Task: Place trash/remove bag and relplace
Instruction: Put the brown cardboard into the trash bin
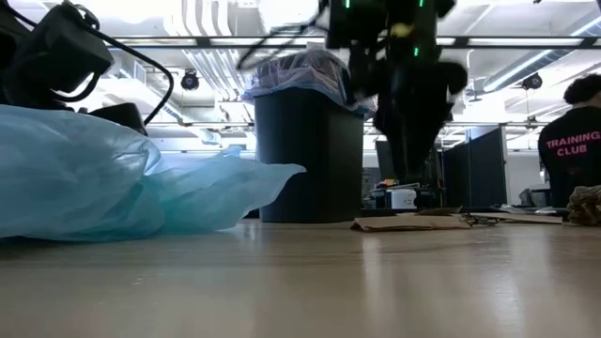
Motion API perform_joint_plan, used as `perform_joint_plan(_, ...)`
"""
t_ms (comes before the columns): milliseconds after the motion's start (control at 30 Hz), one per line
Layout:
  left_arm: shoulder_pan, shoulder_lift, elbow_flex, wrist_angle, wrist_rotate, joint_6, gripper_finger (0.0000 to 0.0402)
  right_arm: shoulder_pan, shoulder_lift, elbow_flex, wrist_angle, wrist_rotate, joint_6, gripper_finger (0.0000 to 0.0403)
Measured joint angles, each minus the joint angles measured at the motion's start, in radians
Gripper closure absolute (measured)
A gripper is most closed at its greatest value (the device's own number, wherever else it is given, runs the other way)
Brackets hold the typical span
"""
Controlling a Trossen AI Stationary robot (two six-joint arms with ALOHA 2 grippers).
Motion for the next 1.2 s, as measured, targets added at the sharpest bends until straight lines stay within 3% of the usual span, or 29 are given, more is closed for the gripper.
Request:
perform_joint_plan(200, 0.0, 0.0, -0.003, -0.01, -0.001, 0.008, 0.0391, -0.1, 0.0, -0.126, 0.134, -0.038, -0.12, 0.0096)
perform_joint_plan(400, 0.0, 0.0, -0.004, -0.018, -0.002, 0.006, 0.0391, -0.125, 0.0, -0.246, 0.248, -0.046, -0.243, 0.0103)
perform_joint_plan(733, 0.0, 0.0, -0.005, -0.019, -0.002, 0.002, 0.0391, -0.125, 0.015, -0.327, 0.346, -0.061, -0.146, 0.0128)
perform_joint_plan(900, 0.0, 0.0, -0.005, -0.019, -0.002, 0.004, 0.0391, -0.125, 0.022, -0.316, 0.351, -0.055, -0.129, 0.0197)
perform_joint_plan(1200, 0.001, 0.0, -0.005, -0.018, -0.002, 0.004, 0.0391, -0.103, 0.036, -0.175, 0.292, -0.082, -0.046, 0.0388)
